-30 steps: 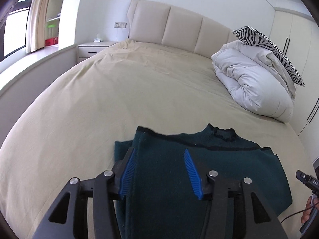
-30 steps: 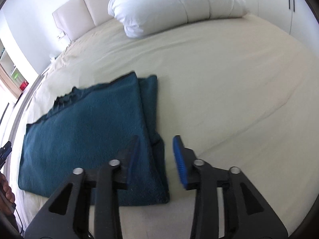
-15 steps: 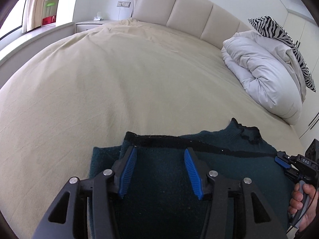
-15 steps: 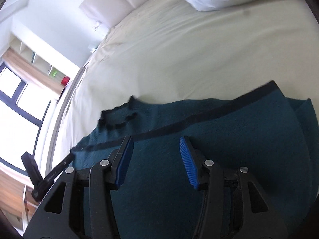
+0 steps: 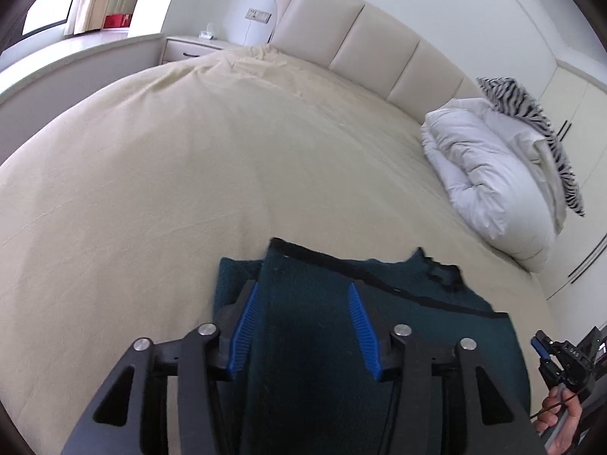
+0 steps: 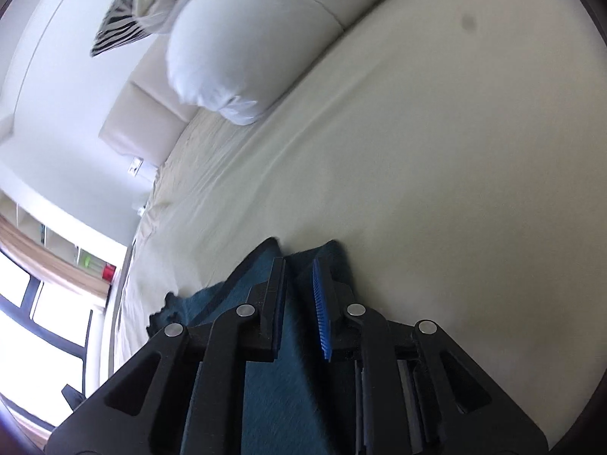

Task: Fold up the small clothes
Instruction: 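Open both tools and withdraw them from the folded sweater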

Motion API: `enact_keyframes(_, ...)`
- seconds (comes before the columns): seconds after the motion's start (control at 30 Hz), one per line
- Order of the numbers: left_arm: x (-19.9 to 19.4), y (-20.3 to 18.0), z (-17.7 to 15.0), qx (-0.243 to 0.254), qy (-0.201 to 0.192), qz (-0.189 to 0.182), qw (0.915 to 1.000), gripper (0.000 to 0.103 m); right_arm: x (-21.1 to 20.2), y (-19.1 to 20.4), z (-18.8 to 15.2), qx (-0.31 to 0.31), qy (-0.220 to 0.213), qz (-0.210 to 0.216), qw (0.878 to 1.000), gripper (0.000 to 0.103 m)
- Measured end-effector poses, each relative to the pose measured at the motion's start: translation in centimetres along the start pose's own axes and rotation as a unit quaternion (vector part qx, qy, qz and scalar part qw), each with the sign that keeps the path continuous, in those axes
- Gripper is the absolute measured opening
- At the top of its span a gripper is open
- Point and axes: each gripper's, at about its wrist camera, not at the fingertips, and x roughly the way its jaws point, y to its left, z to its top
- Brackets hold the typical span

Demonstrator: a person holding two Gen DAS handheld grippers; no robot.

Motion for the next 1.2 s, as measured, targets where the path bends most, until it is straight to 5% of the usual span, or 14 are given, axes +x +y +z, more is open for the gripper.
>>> enact_keyframes(0.13,-3.2,-3.4,-4.3,0.070,-0.005,-0.002,0.9976,0.065,-3.5,6.6,-4.8,-0.083,0.046,0.081,0.992,0.027)
enact_keyframes(0.2,-2.8,-3.4,-6.2,0.079,0.019,0.009,0.9966,0.065,-3.4,10.1,-9.0,-0.120,0.090,0.123,0.981,0.042)
enact_keyframes(0.3,-2.3,-2.0,-8.4,0.082,0.041,0.021,0.9955,0.060,-2.2,12.8,-15.2,-0.144,0.157,0.174,0.961,0.045)
enact_keyframes(0.43,-4.1,-1.3,-9.7,0.109,0.037,0.033,0.9928,0.055,-0.4,12.0,-20.2,-0.173,0.206,0.139,0.953,0.041)
enact_keyframes(0.57,-4.8,-0.5,-10.5,0.111,0.043,0.033,0.9924,0.055,-2.3,8.2,-18.1,-0.118,0.171,0.138,0.968,0.039)
enact_keyframes(0.83,-8.2,-0.8,-11.1,0.108,0.029,0.047,0.9927,0.059,-9.9,-1.8,-13.0,-0.017,0.062,0.045,0.997,0.044)
enact_keyframes(1.0,-9.5,-2.4,-10.8,0.101,0.024,0.020,0.9944,0.066,-15.4,-4.9,-11.2,0.023,-0.006,0.016,1.000,0.067)
enact_keyframes(1.2,-7.9,-5.1,-10.4,0.092,0.049,-0.031,0.9940,0.067,-13.7,-4.5,-9.1,0.021,0.016,0.033,0.999,0.067)
